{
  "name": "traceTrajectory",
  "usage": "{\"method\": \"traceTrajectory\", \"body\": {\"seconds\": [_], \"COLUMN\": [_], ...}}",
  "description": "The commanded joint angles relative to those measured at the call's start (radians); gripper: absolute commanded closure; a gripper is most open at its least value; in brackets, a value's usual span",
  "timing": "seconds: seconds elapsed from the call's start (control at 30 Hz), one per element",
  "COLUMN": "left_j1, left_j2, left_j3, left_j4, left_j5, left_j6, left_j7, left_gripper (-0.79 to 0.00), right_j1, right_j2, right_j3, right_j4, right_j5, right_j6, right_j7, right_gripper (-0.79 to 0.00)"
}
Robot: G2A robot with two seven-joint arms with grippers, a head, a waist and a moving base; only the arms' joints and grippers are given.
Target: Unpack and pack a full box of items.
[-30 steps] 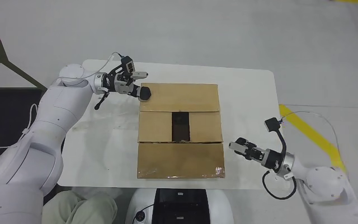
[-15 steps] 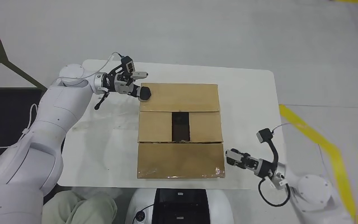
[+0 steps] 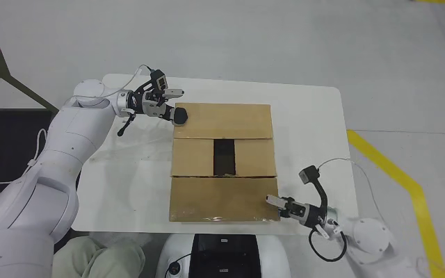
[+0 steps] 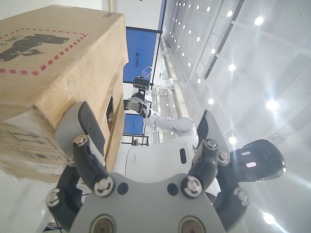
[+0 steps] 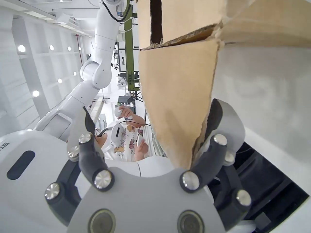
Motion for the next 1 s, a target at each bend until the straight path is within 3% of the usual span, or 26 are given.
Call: {"method": "traceTrajectory", "body": {"seconds": [0.0, 0.53, 0.97], "left_j1": [0.000, 0.000, 0.000], "left_j2": [0.000, 0.000, 0.000], "left_j3": [0.000, 0.000, 0.000], "left_j4": [0.000, 0.000, 0.000], "left_j5": [0.000, 0.000, 0.000], "left_j6": [0.000, 0.000, 0.000], "left_j7": [0.000, 0.000, 0.000], "left_gripper": [-0.785, -0.785, -0.785], "right_j1": [0.006, 0.106, 0.255], "right_j2": [0.000, 0.006, -0.005], "right_j3": [0.001, 0.053, -0.029], "right_j4": [-0.004, -0.022, 0.099], "right_j5": [0.021, 0.075, 0.023], "right_j6": [-0.008, -0.066, -0.133], "right_j7": [0.000, 0.014, -0.016], "right_gripper": [-0.785, -0.785, -0.785]}}
